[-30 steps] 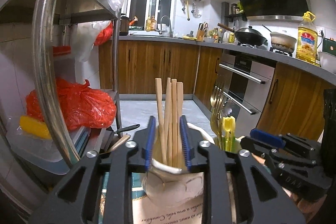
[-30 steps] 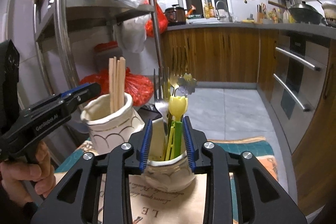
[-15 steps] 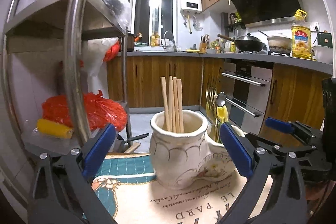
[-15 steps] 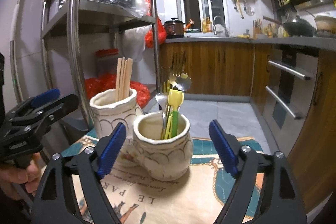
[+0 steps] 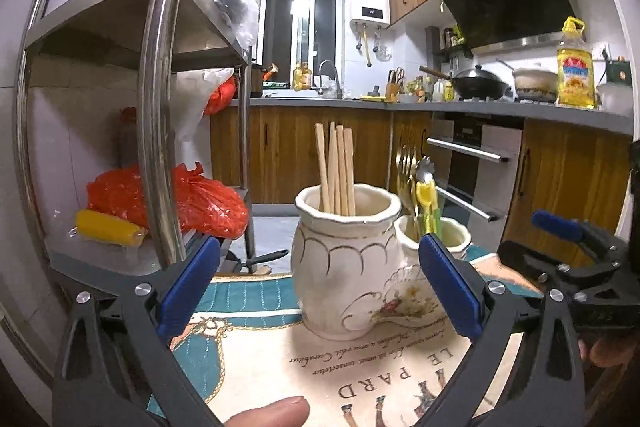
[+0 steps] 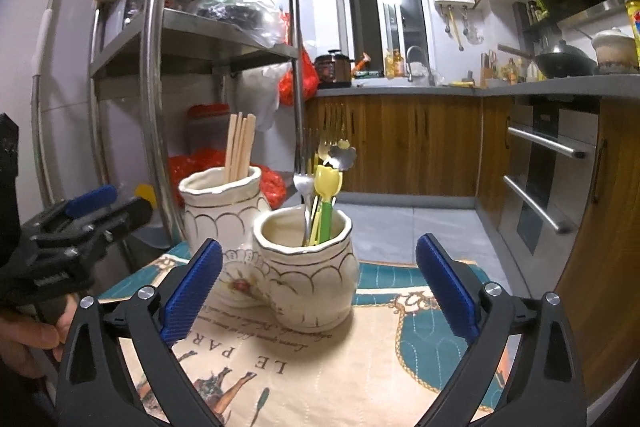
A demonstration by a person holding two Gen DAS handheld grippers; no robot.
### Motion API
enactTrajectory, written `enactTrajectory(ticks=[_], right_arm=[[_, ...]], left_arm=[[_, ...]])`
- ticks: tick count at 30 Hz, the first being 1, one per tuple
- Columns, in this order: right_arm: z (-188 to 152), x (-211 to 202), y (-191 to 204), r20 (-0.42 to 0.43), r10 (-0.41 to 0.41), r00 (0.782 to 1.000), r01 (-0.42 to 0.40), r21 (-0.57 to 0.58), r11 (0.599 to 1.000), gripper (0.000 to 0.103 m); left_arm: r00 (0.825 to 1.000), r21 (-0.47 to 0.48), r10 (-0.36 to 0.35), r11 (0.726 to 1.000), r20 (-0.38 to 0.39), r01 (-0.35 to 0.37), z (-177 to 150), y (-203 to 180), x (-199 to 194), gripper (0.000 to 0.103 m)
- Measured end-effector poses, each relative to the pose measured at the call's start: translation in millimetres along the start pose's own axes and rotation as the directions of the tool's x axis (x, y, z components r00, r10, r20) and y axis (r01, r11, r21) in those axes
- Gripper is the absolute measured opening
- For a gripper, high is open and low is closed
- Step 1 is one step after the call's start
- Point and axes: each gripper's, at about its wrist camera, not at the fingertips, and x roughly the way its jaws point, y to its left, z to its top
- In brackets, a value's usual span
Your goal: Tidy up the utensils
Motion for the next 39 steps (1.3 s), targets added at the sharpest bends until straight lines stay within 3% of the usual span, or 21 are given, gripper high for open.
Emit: enactTrajectory(ticks=[39], right_arm=[[-0.1,3.2,7.5,-0.016,0.007,1.0,-0.008,-0.024,1.0,0.097]], left_arm=[[1.0,-0.004,-0.022,1.0,-0.022,0.021,-4.5,2.5,4.1,0.098]])
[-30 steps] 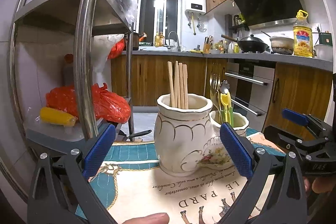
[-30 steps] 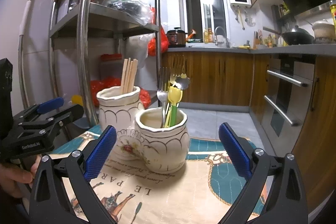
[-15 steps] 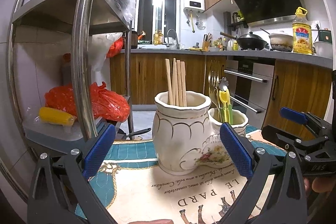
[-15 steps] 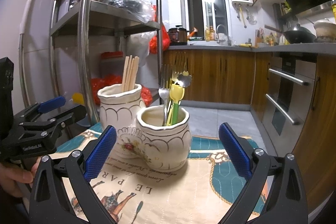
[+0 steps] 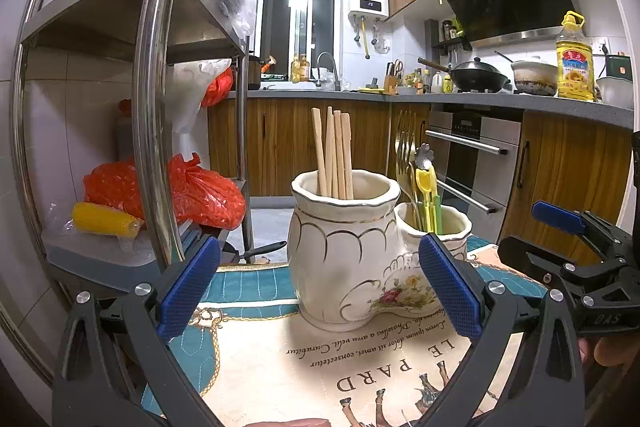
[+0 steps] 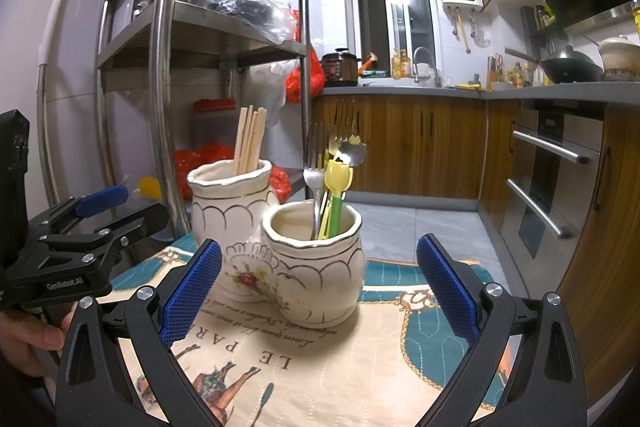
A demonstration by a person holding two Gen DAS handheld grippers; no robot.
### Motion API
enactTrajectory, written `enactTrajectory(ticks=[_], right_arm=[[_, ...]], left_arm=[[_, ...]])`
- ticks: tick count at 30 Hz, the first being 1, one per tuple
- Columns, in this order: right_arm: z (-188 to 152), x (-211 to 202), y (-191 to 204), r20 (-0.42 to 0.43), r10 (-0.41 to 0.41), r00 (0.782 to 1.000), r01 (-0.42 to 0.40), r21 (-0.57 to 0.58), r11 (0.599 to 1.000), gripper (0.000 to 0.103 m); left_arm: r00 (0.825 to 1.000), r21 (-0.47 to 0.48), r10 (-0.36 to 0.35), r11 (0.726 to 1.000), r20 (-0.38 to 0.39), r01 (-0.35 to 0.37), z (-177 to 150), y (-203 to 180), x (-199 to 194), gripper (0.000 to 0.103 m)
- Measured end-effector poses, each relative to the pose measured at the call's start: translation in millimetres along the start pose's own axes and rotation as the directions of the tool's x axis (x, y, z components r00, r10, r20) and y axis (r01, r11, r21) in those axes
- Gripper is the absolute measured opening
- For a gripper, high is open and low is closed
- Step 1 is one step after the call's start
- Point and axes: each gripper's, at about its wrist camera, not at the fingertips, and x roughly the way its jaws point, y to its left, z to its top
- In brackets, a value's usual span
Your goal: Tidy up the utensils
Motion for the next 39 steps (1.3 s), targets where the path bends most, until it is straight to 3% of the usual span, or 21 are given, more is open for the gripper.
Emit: enactTrajectory(ticks=[39], right_arm=[[-0.2,-0.1,-0.2,0.001,0.0,1.0,0.0,0.001,1.0,0.097]], left_arm=[[1.0,-0.003,-0.009,1.0,-0.017,0.008,-3.3,1.6,4.0,0.098]])
